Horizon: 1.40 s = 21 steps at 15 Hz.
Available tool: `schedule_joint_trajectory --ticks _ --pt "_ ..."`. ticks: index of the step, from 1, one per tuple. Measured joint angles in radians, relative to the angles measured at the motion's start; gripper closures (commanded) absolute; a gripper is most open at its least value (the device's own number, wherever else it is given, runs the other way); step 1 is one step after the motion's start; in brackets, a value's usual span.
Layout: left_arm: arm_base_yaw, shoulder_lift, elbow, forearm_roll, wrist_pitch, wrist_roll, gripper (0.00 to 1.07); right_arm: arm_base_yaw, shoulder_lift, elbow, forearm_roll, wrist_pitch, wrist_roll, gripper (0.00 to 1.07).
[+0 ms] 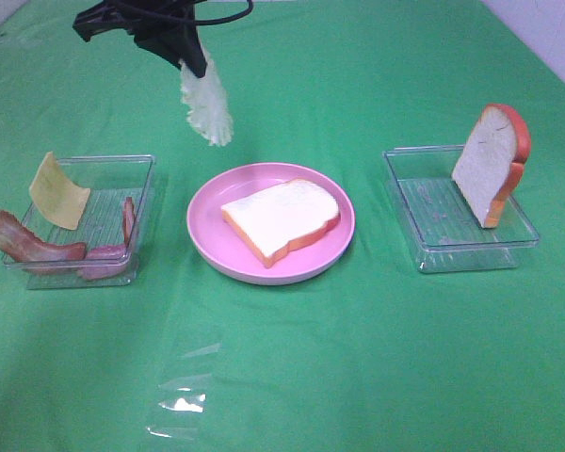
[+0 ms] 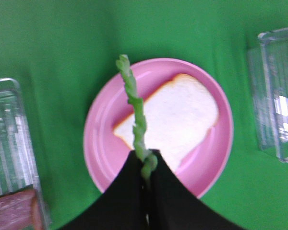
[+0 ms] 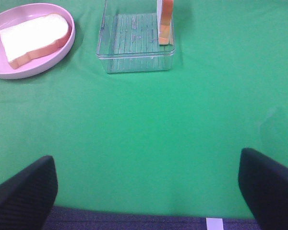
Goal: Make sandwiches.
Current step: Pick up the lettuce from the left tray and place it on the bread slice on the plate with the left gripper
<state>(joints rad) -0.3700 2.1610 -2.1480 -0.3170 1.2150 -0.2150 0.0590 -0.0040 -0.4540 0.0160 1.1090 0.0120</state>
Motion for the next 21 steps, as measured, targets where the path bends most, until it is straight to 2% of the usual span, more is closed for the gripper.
schedule_joint_trajectory --ticks 3,6,7,9,11,14,16,20,21 --pt "-0.03 0.0 0.0 -0.061 -0.016 0.029 1.07 0.0 0.0 0.0 0.0 0.0 0.0 0.1" --pt "-0.112 0.011 0.0 -0.102 -0.099 0.055 1.07 0.0 0.0 0.0 0.0 0.0 0.0 0.1" --pt "-0.149 0.05 0.0 -0.151 -0.115 0.058 1.07 0.0 0.0 0.0 0.0 0.0 0.0 0.1" --pt "-0.156 0.104 0.0 -0.211 -0.116 0.058 1.07 0.0 0.0 0.0 0.0 0.0 0.0 0.1" --pt "-0.158 0.161 0.0 -0.265 -0.116 0.089 1.07 0.0 0.0 0.0 0.0 0.0 0.0 0.1" --pt "-0.158 0.22 0.0 -0.276 -0.117 0.126 1.07 0.0 0.0 0.0 0.0 0.0 0.0 0.1" --pt "-0.158 0.25 0.0 -0.251 -0.117 0.129 1.07 0.0 0.0 0.0 0.0 0.0 0.0 0.1" --pt "-0.158 0.257 0.0 -0.067 -0.117 0.13 1.07 0.0 0.0 0.0 0.0 0.0 0.0 0.1" --pt "-0.158 0.257 0.0 -0.008 -0.117 0.115 1.07 0.0 0.0 0.0 0.0 0.0 0.0 0.1"
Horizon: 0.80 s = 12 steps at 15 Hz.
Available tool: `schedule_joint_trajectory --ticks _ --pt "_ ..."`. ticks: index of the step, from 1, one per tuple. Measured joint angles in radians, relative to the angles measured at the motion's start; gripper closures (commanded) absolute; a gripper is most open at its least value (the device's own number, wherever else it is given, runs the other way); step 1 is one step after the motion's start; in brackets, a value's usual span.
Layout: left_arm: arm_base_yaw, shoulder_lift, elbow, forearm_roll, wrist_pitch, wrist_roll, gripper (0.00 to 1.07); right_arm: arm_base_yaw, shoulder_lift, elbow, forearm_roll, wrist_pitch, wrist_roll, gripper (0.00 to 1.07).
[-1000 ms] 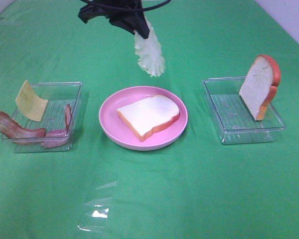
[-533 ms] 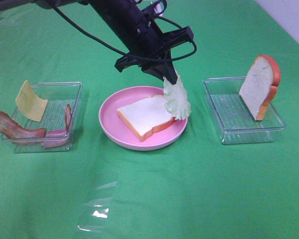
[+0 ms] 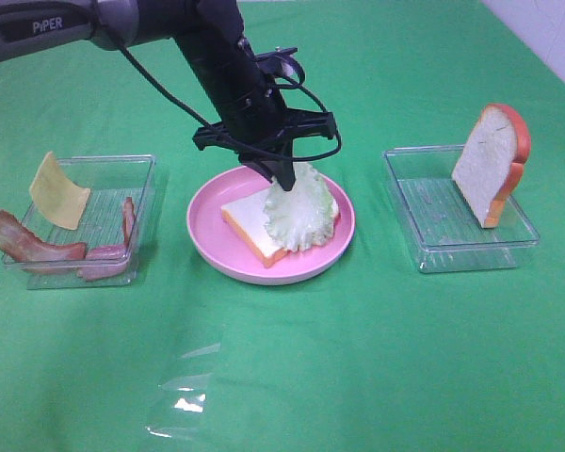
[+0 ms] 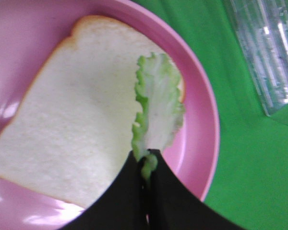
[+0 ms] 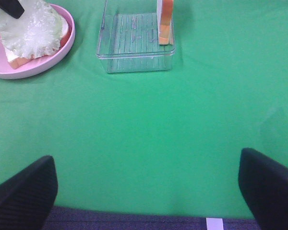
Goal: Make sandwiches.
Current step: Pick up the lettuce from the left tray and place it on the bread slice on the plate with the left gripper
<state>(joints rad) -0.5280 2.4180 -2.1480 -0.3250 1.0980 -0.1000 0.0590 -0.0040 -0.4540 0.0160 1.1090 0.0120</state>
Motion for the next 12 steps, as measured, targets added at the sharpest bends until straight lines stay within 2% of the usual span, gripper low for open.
schedule_joint_trajectory --ticks 5,6,7,8,10,11,12 --pt "0.0 0.0 0.0 0.084 -0.014 -0.017 1.07 0.0 0.0 0.0 0.0 0.0 0.0 0.1" --pt "0.0 0.0 0.0 0.087 -0.028 -0.012 0.99 0.0 0.0 0.0 0.0 0.0 0.0 0.1" --pt "0.0 0.0 0.0 0.087 -0.031 -0.009 0.85 0.0 0.0 0.0 0.0 0.0 0.0 0.1" --pt "0.0 0.0 0.0 0.087 -0.034 -0.008 0.63 0.0 0.0 0.0 0.0 0.0 0.0 0.1" --pt "0.0 0.0 0.0 0.087 -0.035 -0.008 0.1 0.0 0.0 0.0 0.0 0.0 0.0 0.1" --pt "0.0 0.0 0.0 0.087 -0.031 -0.008 0.05 0.0 0.0 0.0 0.0 0.0 0.0 0.1" --pt "0.0 0.0 0.0 0.087 -0.024 -0.008 0.05 0.0 0.0 0.0 0.0 0.0 0.0 0.1"
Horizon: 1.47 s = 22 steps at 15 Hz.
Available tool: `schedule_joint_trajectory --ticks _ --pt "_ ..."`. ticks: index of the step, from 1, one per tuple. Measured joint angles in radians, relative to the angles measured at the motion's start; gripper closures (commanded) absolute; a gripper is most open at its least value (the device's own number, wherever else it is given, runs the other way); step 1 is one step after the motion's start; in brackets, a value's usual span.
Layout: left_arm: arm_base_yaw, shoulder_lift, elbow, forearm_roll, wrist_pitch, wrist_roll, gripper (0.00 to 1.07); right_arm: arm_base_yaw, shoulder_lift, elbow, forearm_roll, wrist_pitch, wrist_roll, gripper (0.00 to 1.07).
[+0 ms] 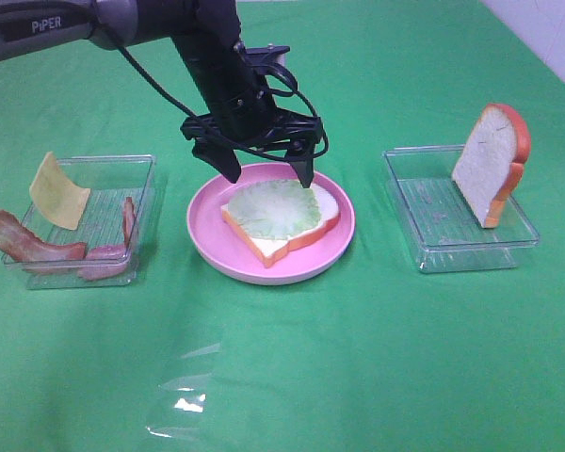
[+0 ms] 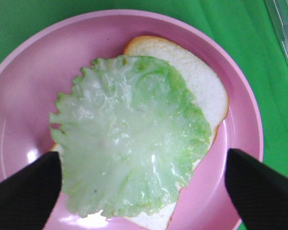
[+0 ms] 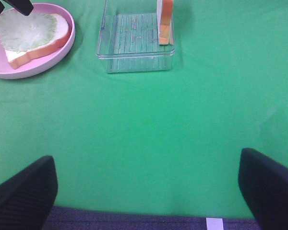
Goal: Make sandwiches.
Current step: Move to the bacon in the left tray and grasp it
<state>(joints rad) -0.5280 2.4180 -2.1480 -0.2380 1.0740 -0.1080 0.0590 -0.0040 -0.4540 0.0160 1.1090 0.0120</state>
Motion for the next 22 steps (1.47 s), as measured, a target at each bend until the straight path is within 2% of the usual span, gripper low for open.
schedule_joint_trajectory --ticks 2,5,8,12,17,20,22 --pt "0.0 0.0 0.0 0.0 0.011 0.0 0.05 0.0 0.0 0.0 0.0 0.0 0.0 0.1" --pt "0.0 -0.033 -0.02 0.055 0.06 -0.012 0.05 0.0 0.0 0.0 0.0 0.0 0.0 0.1" --pt "0.0 -0.062 -0.127 0.164 0.131 -0.05 0.05 0.0 0.0 0.0 0.0 0.0 0.0 0.1" --pt "0.001 -0.169 -0.132 0.199 0.136 -0.069 0.05 0.0 0.0 0.0 0.0 0.0 0.0 0.1" --pt "0.012 -0.31 0.018 0.249 0.139 -0.091 0.06 0.0 0.0 0.0 0.0 0.0 0.0 0.1" --pt "0.076 -0.414 0.157 0.238 0.138 -0.14 0.06 0.0 0.0 0.0 0.0 0.0 0.0 0.1" --pt "0.121 -0.488 0.296 0.238 0.138 -0.168 0.06 0.0 0.0 0.0 0.0 0.0 0.0 0.1"
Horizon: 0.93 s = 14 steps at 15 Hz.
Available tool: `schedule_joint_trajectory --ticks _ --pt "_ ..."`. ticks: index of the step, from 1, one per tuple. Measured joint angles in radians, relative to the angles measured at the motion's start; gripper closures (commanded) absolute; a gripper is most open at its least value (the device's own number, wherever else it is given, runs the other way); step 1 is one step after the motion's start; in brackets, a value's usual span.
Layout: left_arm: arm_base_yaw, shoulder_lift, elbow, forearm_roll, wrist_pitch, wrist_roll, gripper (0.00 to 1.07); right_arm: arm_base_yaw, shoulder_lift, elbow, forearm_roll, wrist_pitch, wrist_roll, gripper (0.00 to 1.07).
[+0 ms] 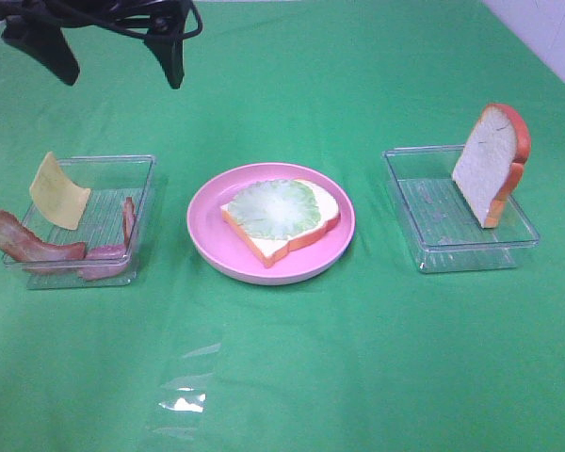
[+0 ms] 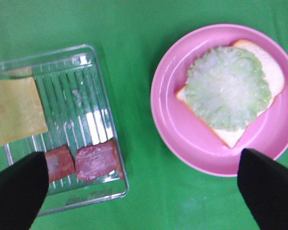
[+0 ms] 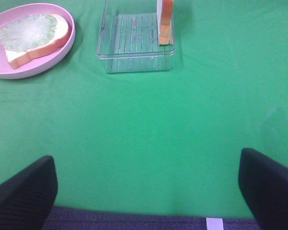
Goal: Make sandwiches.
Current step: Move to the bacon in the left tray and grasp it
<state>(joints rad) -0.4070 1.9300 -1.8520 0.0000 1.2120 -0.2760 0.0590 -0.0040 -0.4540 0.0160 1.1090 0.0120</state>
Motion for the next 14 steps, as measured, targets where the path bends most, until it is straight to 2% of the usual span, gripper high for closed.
schedule_joint_trajectory --ticks 3,5,6,8,9,11,14 --pt "0.029 -0.042 0.149 0.0 0.003 -0.036 0.06 0.0 0.0 0.0 0.0 0.0 0.0 0.1" --pt "0.029 -0.046 0.208 0.008 0.005 -0.085 0.07 0.0 0.0 0.0 0.0 0.0 0.0 0.1" --pt "0.029 -0.047 0.262 0.029 0.005 -0.177 0.07 0.0 0.0 0.0 0.0 0.0 0.0 0.1" --pt "0.029 -0.045 0.296 0.039 0.004 -0.279 0.07 0.0 0.0 0.0 0.0 0.0 0.0 0.1" --pt "0.029 -0.038 0.297 0.039 -0.011 -0.309 0.07 0.0 0.0 0.0 0.0 0.0 0.0 0.1" --pt "0.029 -0.015 0.297 0.039 -0.066 -0.333 0.07 0.0 0.0 0.0 0.0 0.0 0.0 0.1" --pt "0.029 0.03 0.297 0.039 -0.116 -0.336 0.07 0.0 0.0 0.0 0.0 0.0 0.0 0.1"
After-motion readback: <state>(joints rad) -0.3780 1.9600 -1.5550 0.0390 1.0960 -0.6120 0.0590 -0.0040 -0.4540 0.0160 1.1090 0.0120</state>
